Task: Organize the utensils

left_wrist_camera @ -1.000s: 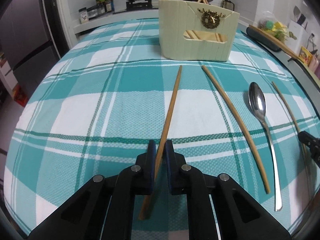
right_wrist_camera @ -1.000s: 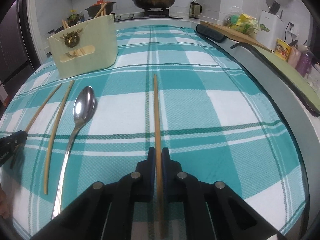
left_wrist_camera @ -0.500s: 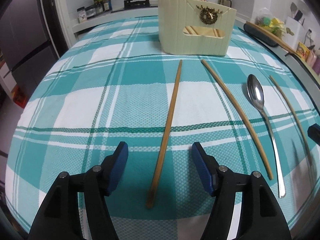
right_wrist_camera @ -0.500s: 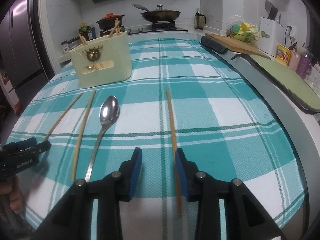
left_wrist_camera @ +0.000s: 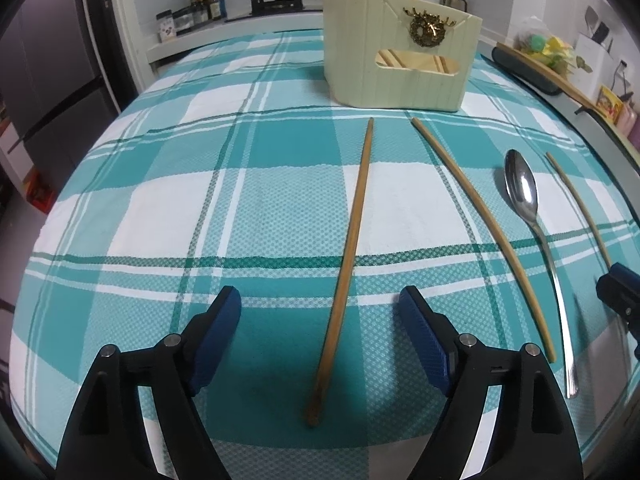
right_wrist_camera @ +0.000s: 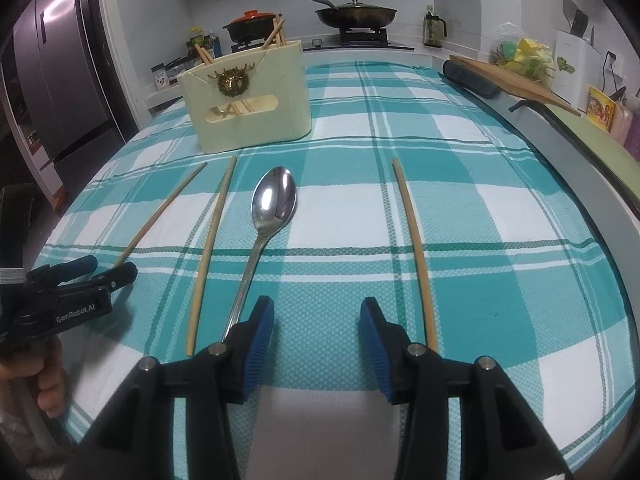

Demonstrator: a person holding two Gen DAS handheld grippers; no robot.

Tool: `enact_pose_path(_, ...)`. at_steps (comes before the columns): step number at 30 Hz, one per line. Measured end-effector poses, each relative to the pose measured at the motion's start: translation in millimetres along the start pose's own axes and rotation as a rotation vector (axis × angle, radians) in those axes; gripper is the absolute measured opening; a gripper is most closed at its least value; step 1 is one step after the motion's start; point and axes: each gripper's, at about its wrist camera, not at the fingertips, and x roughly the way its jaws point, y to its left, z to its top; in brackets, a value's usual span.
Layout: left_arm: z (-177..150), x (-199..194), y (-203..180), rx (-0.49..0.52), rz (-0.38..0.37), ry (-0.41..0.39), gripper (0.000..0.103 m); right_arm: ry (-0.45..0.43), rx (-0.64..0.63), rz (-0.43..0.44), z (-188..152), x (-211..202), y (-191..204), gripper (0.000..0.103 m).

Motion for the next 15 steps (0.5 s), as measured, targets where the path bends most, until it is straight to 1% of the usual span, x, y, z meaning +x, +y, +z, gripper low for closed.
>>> enact_pose_path(8,17.7,8.9,3.2,0.036,-0.014,0.039,0.083,0.025,-0.036,0.036,15.8,15.0,17.0,0.046)
enact_pose_path(15,37.3,23.2,1.5,0.069,-0.013,0.053,0.082,0.076,-0.046,0.063,36.3,44.9,31.8,0.046)
